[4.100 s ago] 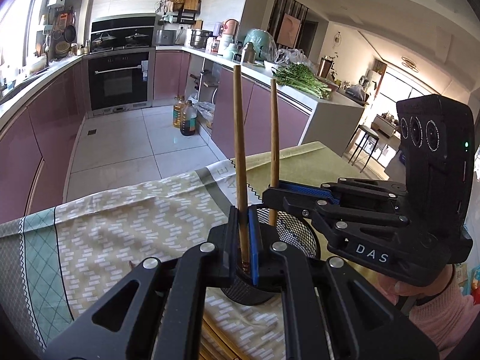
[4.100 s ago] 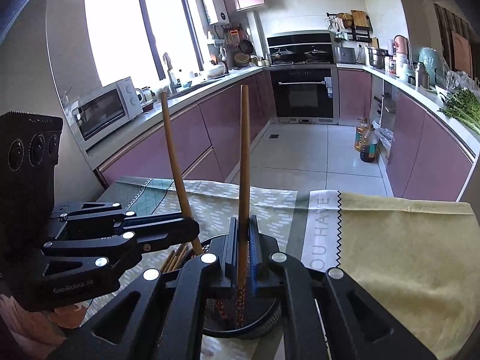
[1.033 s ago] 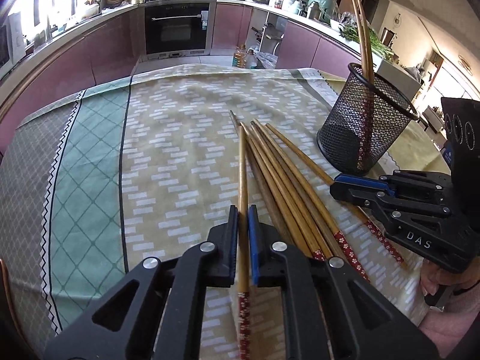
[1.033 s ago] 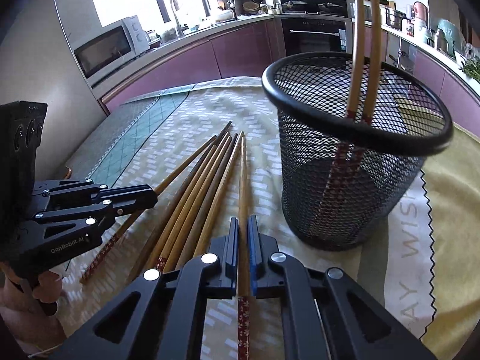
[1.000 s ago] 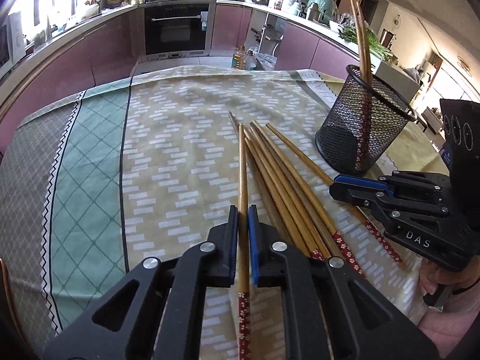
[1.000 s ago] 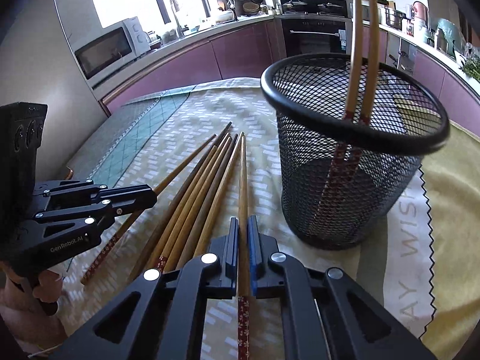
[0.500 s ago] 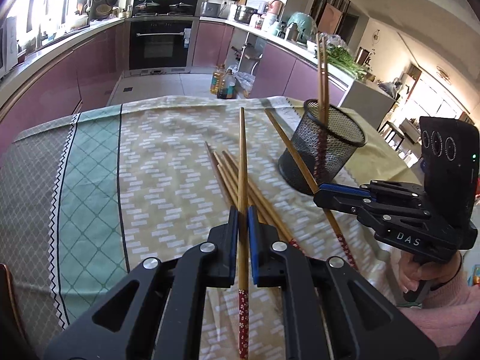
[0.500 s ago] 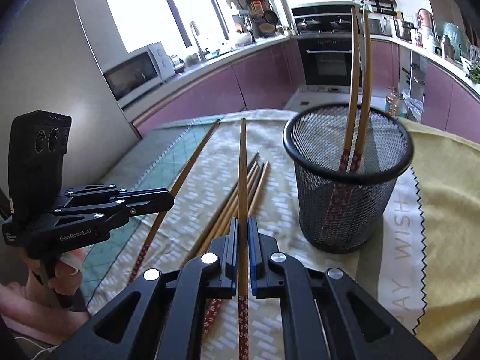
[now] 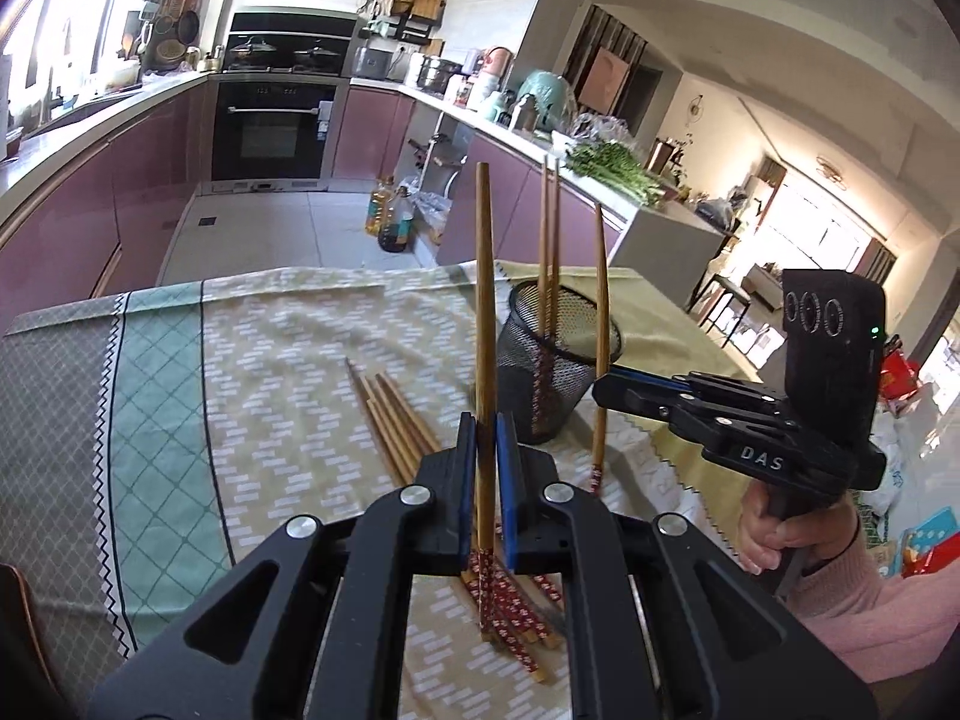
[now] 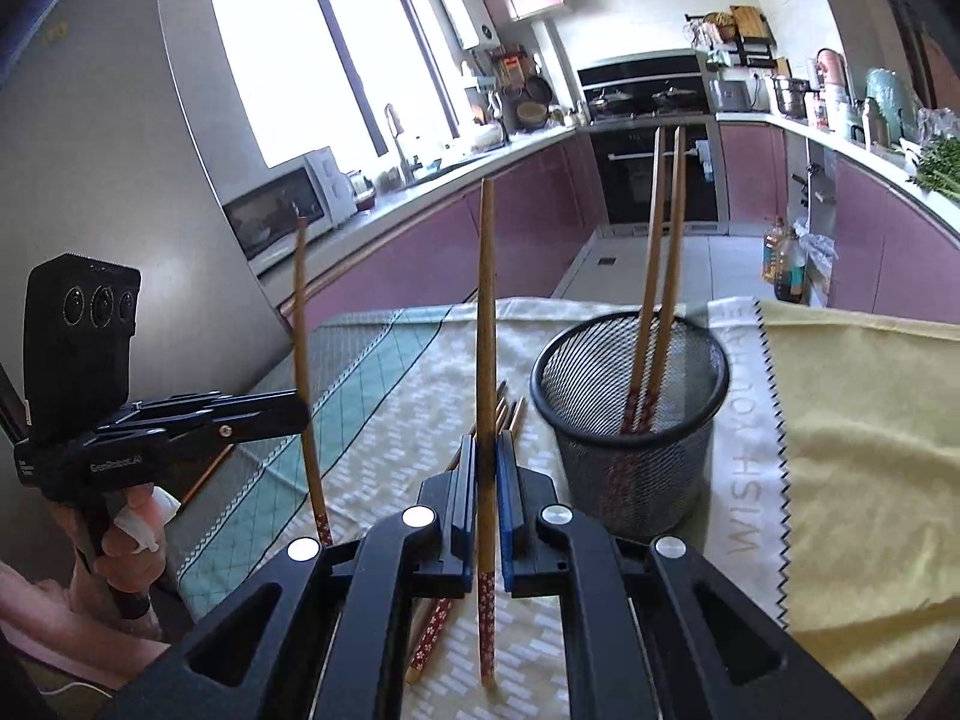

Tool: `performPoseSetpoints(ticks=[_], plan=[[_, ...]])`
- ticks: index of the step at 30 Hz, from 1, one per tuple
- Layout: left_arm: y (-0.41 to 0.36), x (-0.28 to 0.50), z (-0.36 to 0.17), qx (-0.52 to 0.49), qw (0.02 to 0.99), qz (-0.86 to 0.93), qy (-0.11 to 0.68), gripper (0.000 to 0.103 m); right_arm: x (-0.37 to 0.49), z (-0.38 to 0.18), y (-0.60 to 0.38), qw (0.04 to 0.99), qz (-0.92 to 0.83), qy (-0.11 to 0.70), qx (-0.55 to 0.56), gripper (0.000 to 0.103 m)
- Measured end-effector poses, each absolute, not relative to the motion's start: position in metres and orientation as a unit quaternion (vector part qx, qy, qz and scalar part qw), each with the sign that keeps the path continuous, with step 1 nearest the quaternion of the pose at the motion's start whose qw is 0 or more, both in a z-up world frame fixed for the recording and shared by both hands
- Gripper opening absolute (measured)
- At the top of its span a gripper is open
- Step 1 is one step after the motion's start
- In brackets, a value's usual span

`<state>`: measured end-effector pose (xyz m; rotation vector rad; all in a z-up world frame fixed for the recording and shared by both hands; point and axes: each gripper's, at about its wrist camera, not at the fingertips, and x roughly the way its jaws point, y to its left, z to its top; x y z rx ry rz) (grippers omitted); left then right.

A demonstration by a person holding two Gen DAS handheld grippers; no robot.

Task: Organize utensils
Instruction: 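Carry the left gripper's chopstick into the mesh cup while the right gripper inserts its chopstick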

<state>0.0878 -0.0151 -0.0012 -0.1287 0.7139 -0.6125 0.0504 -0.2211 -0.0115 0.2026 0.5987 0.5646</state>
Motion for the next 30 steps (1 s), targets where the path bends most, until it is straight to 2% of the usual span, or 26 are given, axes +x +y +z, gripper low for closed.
performPoseSetpoints(ticks=[14,30], plan=[[-0.031,0.101,0.039,-0.068,0.901,-0.314,0.291,0.007,0.050,0.018,-0.249,0.929,0.260,0.241,0.102,0.005],[-0.077,0.142,0.094,-0.052,0.915,-0.328,0.228,0.007,0.065,0.077,-0.274,0.952,0.242,0.164,0.092,0.005]])
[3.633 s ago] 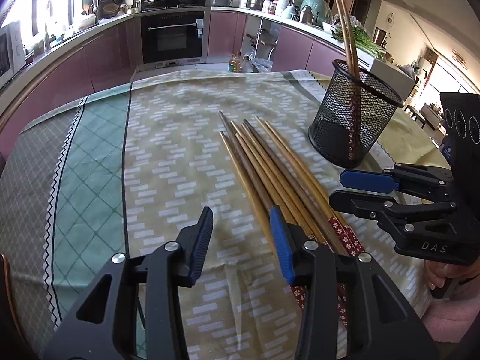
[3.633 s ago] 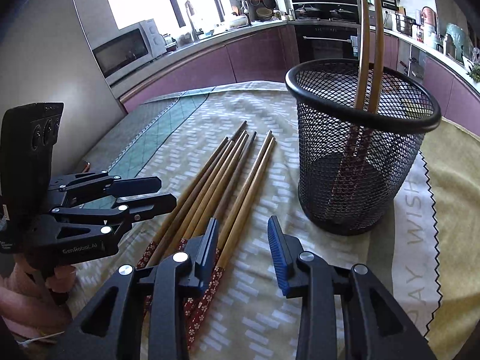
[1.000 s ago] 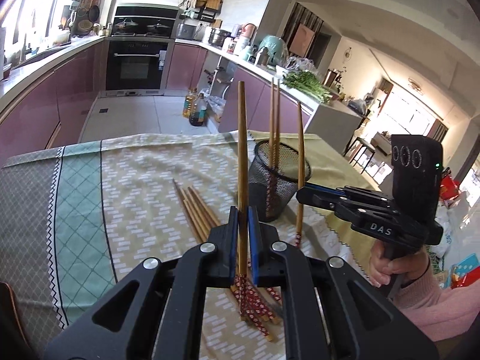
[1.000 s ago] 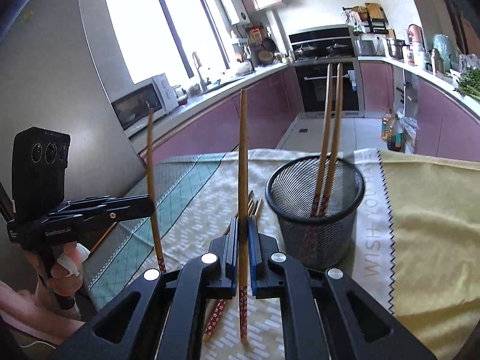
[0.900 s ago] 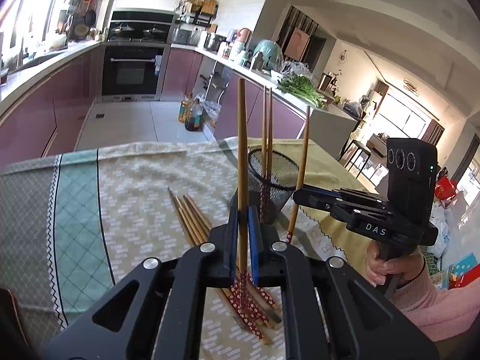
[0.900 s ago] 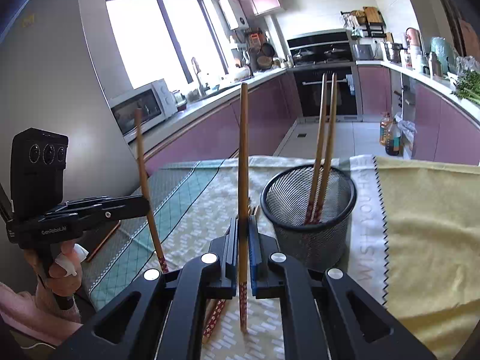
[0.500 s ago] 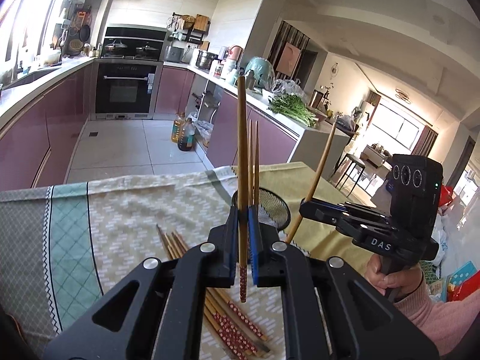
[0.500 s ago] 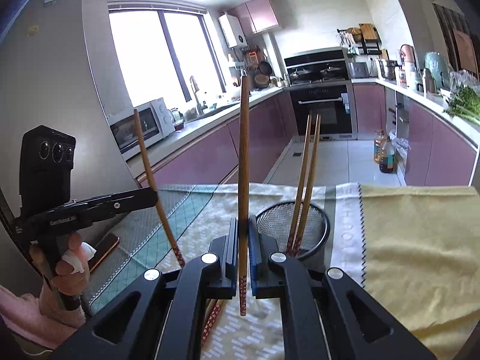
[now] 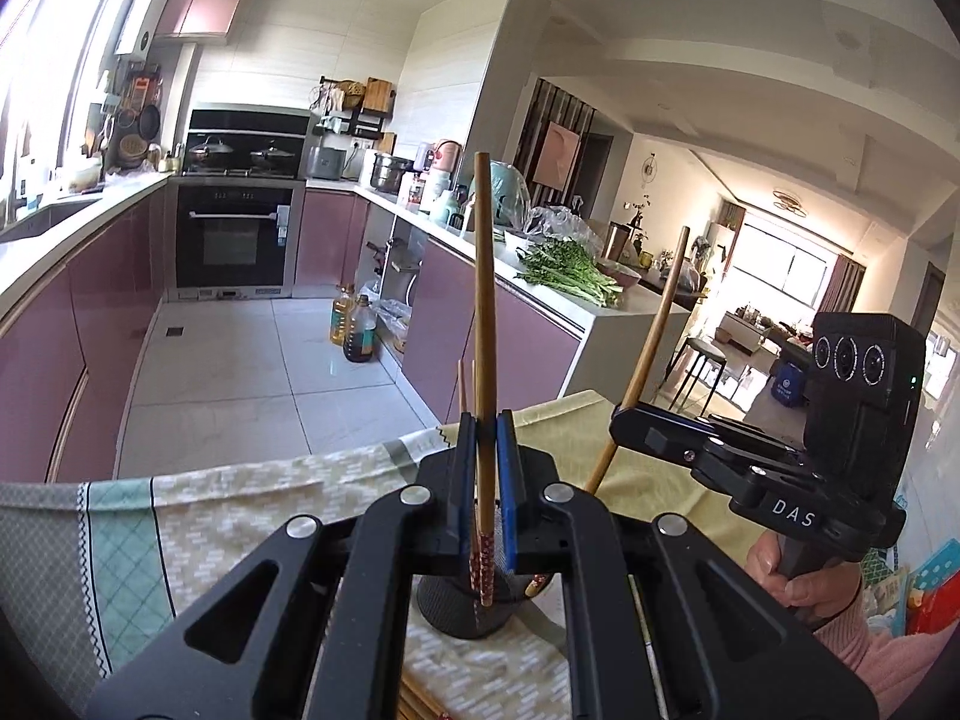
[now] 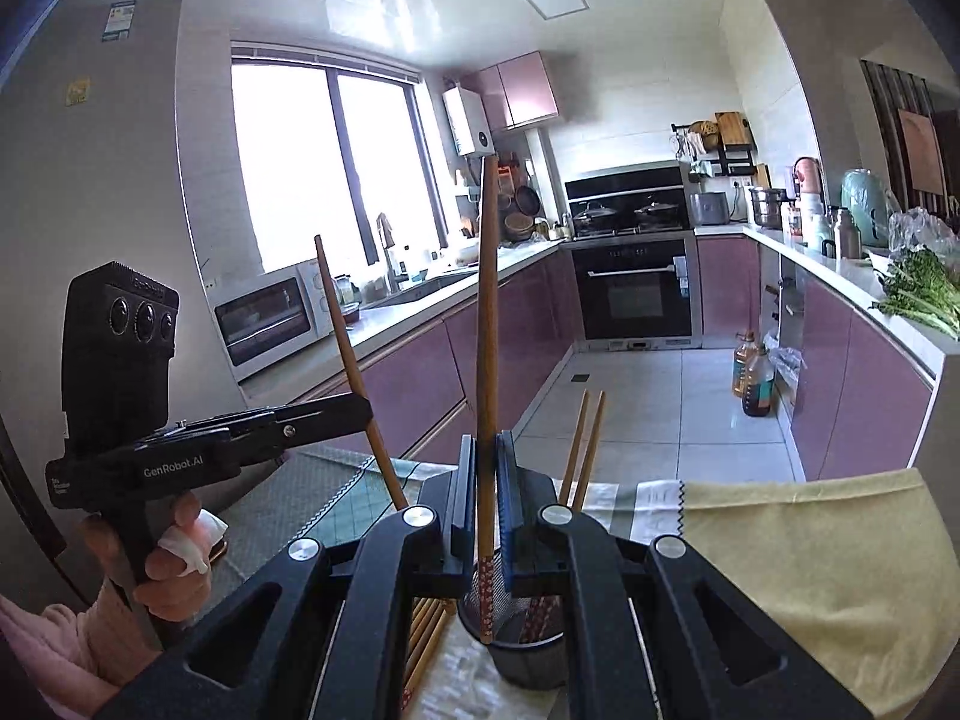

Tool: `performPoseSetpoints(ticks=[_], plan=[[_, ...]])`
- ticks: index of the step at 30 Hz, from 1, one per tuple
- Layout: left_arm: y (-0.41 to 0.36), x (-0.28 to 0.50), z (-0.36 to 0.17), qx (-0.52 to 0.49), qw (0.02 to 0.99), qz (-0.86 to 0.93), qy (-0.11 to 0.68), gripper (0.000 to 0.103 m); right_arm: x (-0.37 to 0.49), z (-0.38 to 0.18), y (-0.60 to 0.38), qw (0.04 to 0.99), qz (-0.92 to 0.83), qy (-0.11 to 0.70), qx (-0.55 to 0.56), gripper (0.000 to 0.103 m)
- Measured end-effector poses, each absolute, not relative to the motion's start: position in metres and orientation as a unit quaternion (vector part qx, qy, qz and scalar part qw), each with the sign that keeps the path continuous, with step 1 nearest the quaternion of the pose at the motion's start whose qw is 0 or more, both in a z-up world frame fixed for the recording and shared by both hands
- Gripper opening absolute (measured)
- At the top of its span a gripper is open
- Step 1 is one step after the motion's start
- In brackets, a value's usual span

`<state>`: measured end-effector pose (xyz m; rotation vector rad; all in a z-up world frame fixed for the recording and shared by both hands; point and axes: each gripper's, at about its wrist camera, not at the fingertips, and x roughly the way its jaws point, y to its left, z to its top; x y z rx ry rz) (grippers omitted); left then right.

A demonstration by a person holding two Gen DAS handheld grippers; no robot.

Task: Organize utensils
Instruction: 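Carry the left gripper's chopstick into the mesh cup while the right gripper inserts its chopstick, then open the left gripper over the cup while the right gripper opens and withdraws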

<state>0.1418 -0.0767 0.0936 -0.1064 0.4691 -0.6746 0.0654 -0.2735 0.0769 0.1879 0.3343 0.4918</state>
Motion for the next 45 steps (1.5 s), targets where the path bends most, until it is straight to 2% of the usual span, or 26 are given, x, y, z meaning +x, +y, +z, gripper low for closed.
performPoseSetpoints(ticks=[5,21,31,36,38,40,45], plan=[[-0.091,0.154,0.089,-0.040,0.917,-0.319,0.238,0.007,0.081,0.070,-0.273,0.951,0.236,0.175,0.091,0.005],[-0.123,0.175,0.024,0.028,0.883,-0.327,0.335,0.007,0.115,0.016,-0.263,0.928,0.214,0.293,0.080,0.006],[-0.122,0.178,0.024,0.029,0.896,-0.301,0.326,0.011,0.122,0.003,-0.264,0.928,0.191,0.306,0.093,0.008],[-0.094,0.157,0.028,0.022,0.918,-0.265,0.293,0.019,0.100,0.015,-0.261,0.940,0.197,0.267,0.084,0.022],[-0.076,0.144,0.028,0.019,0.930,-0.243,0.276,0.030,0.083,0.020,-0.254,0.942,0.216,0.247,0.072,0.033],[-0.059,0.130,0.026,0.017,0.936,-0.227,0.267,0.034,0.068,0.024,-0.245,0.940,0.240,0.235,0.059,0.039],[-0.029,0.111,-0.001,0.013,0.934,-0.198,0.298,0.037,0.050,0.009,-0.217,0.921,0.291,0.256,0.042,0.042]])
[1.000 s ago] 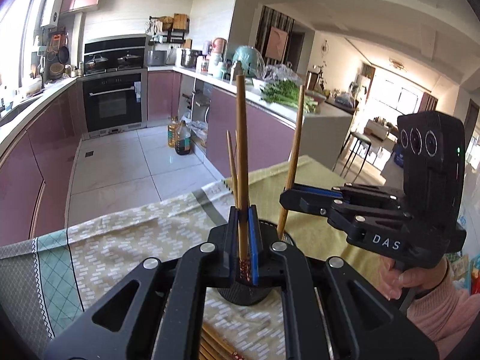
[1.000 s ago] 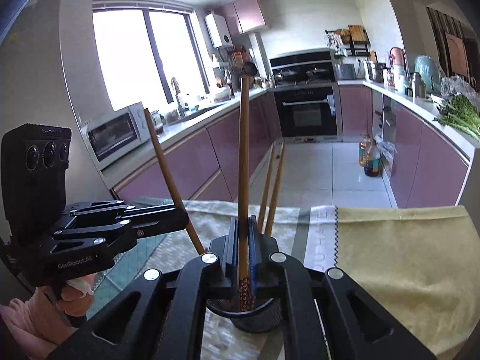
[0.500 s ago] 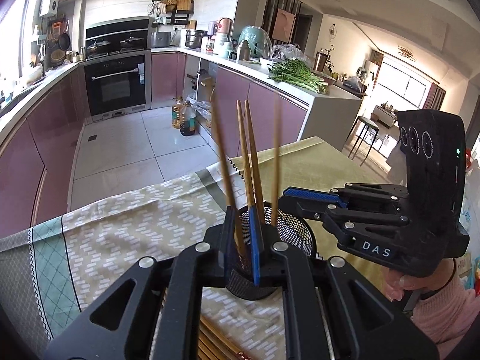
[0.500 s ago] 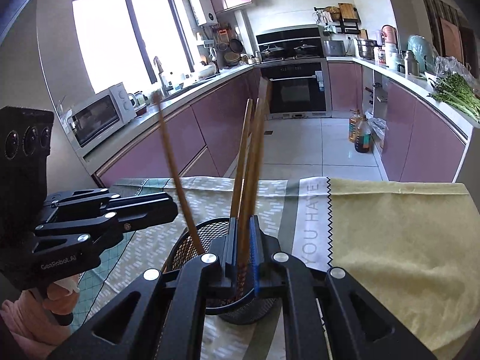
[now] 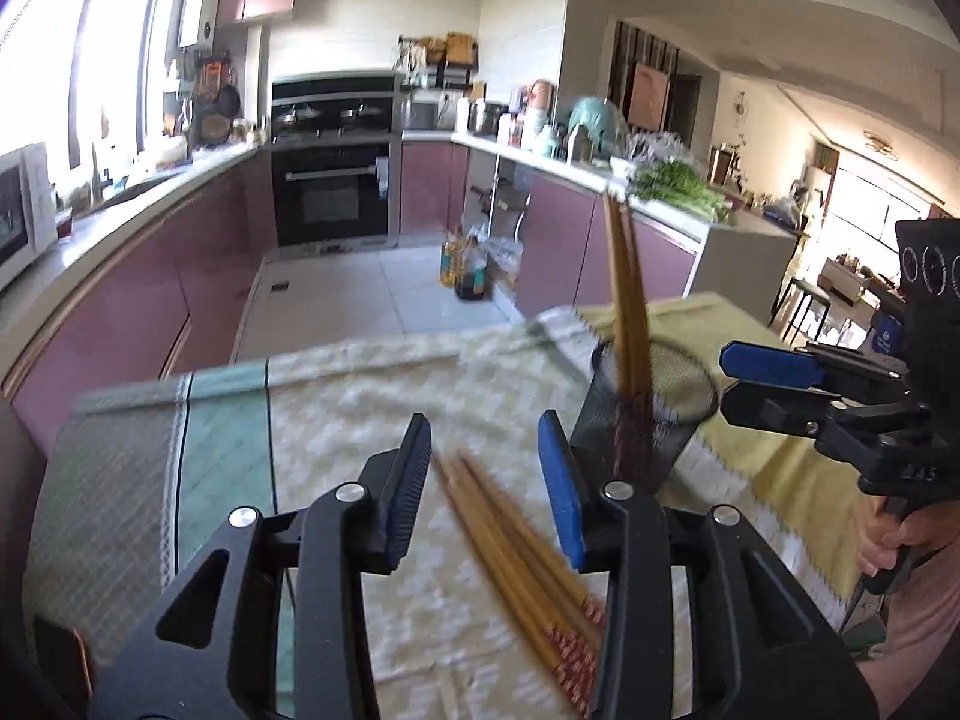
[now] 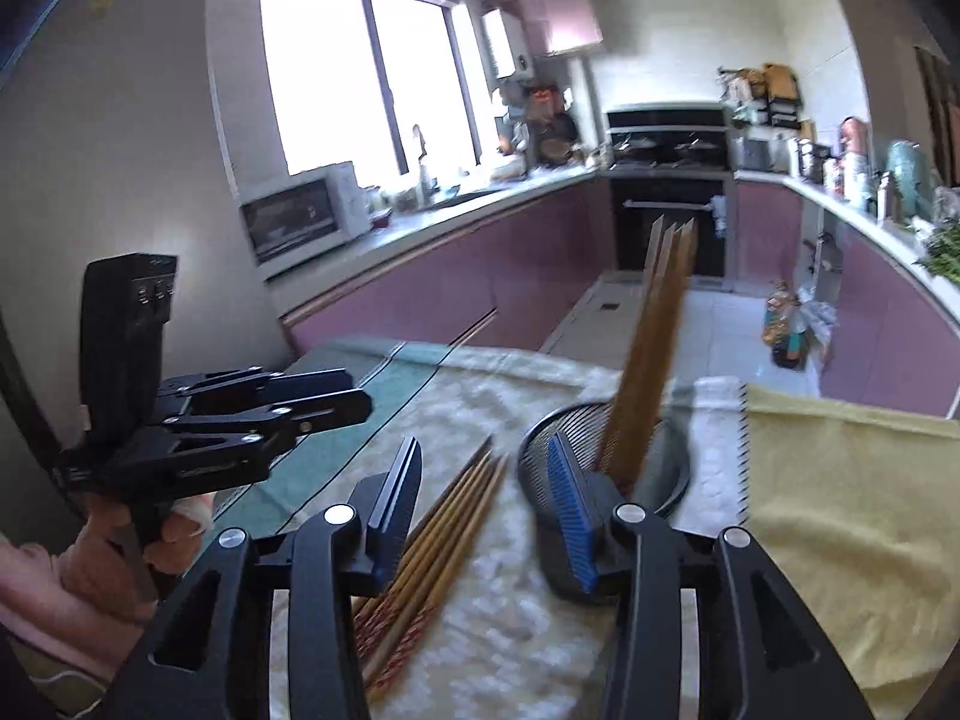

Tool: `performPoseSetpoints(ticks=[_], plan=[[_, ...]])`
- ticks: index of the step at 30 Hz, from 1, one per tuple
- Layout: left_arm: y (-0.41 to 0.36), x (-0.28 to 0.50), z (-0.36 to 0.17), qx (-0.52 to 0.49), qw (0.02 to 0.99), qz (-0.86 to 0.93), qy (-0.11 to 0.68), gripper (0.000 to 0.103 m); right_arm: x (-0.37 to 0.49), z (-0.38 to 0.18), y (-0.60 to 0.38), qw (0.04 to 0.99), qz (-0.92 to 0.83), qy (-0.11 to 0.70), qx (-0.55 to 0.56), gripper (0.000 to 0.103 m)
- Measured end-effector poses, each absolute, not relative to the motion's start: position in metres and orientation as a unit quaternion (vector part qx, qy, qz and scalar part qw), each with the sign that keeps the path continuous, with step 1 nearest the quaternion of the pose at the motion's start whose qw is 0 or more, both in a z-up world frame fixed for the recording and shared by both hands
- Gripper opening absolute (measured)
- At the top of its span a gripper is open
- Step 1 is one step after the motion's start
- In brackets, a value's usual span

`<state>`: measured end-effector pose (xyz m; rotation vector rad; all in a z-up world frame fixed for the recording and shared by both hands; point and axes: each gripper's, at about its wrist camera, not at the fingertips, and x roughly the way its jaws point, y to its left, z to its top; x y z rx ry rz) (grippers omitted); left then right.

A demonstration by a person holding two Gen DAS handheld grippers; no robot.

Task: Organize utensils
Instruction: 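Open the left gripper over the cup while the right gripper opens and withdraws, then lower the left gripper onto a chopstick and close it while the right gripper grasps another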

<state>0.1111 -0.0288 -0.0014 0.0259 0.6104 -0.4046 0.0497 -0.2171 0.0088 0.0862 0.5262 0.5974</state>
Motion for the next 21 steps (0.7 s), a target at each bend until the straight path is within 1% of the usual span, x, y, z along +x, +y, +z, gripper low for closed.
performPoseSetpoints(ticks=[2,9,12,21], plan=[[-0.020,0.108,-0.016,0.013,0.929,-0.187,0.318,0.039,0.049,-0.005,-0.203,0.913,0.297,0.278,0.031,0.042],[-0.008,0.101,-0.066,-0.003,0.907,-0.183,0.380,0.040,0.065,-0.052,-0.173,0.883,0.301,0.360,0.032,0.042],[-0.008,0.102,-0.077,-0.010,0.900,-0.185,0.395,0.040,0.068,-0.064,-0.168,0.879,0.290,0.376,0.032,0.042],[-0.025,0.108,-0.090,0.008,0.891,-0.184,0.416,0.040,0.078,-0.077,-0.161,0.877,0.269,0.396,0.023,0.040]])
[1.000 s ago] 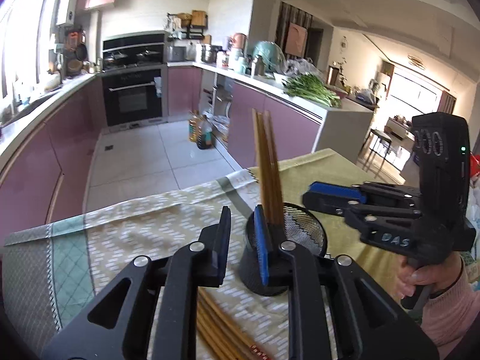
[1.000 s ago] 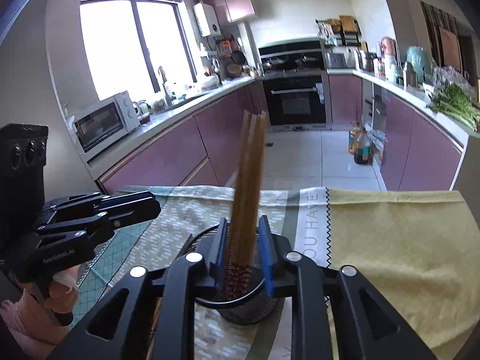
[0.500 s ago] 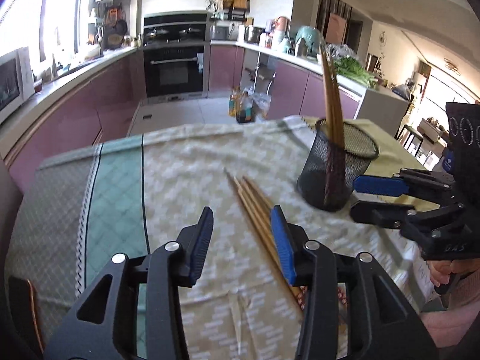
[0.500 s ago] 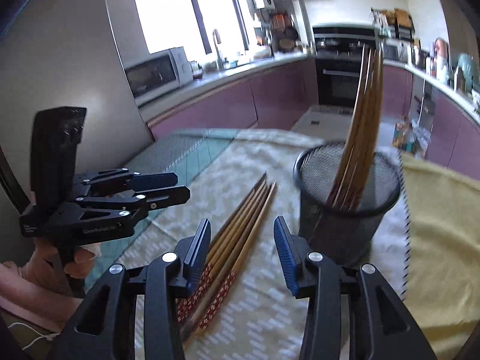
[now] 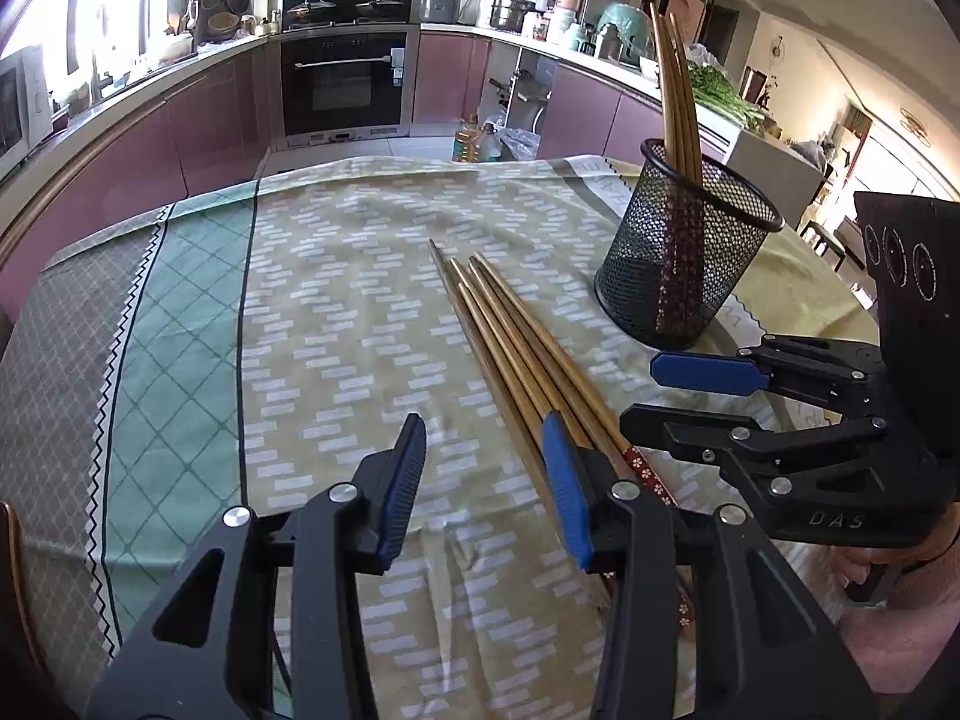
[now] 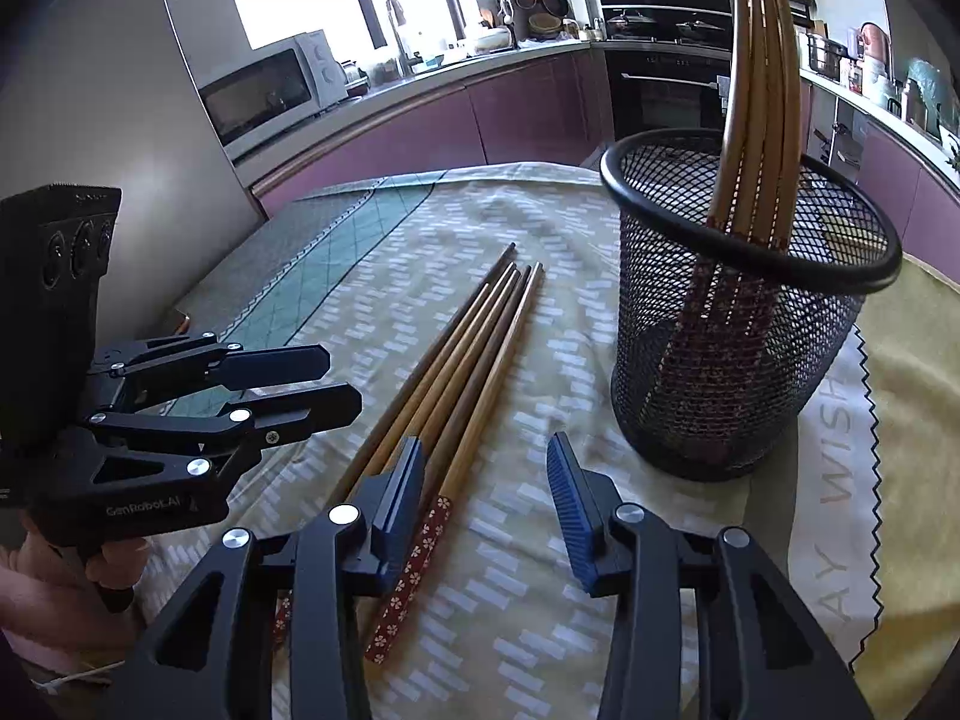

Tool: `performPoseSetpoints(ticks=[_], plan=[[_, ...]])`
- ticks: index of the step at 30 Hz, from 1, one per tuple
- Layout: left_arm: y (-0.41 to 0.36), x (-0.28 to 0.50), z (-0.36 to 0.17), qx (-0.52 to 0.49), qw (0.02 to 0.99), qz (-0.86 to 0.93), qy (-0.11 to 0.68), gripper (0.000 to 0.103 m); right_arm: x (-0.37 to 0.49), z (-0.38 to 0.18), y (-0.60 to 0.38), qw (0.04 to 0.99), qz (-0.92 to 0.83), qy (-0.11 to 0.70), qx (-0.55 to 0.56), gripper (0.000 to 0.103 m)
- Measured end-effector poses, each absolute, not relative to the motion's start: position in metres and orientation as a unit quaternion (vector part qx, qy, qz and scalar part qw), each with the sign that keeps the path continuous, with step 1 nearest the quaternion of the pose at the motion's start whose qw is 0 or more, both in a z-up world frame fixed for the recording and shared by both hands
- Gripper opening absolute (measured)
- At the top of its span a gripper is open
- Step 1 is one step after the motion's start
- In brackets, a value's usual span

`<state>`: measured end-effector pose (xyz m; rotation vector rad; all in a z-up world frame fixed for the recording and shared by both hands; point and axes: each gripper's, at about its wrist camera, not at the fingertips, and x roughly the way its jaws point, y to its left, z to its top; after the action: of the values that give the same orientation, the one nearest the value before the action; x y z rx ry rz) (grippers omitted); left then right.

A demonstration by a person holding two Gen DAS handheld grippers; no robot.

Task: Organize utensils
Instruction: 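Lower the left gripper onto a chopstick and close it while the right gripper grasps another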

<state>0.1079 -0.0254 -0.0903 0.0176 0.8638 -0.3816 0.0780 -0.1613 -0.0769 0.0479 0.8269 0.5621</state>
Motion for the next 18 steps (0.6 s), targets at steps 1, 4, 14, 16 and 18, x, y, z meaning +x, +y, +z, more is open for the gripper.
performPoseSetpoints(ticks=[1,4,14,16,18], plan=[[-0.027,0.109,-0.090,0.010,0.890,-0.184,0.418,0.040,0.078,-0.078,-0.159,0.877,0.269,0.398,0.022,0.039],[-0.032,0.112,-0.095,0.019,0.887,-0.179,0.425,0.040,0.081,-0.080,-0.154,0.876,0.265,0.402,0.014,0.036],[-0.037,0.121,-0.103,0.026,0.881,-0.177,0.437,0.038,0.084,-0.085,-0.149,0.879,0.253,0.404,-0.001,0.030],[-0.039,0.122,-0.104,0.030,0.883,-0.173,0.436,0.037,0.084,-0.084,-0.149,0.880,0.249,0.403,-0.007,0.027],[-0.039,0.122,-0.104,0.028,0.882,-0.176,0.436,0.033,0.084,-0.084,-0.149,0.880,0.248,0.404,-0.011,0.024]])
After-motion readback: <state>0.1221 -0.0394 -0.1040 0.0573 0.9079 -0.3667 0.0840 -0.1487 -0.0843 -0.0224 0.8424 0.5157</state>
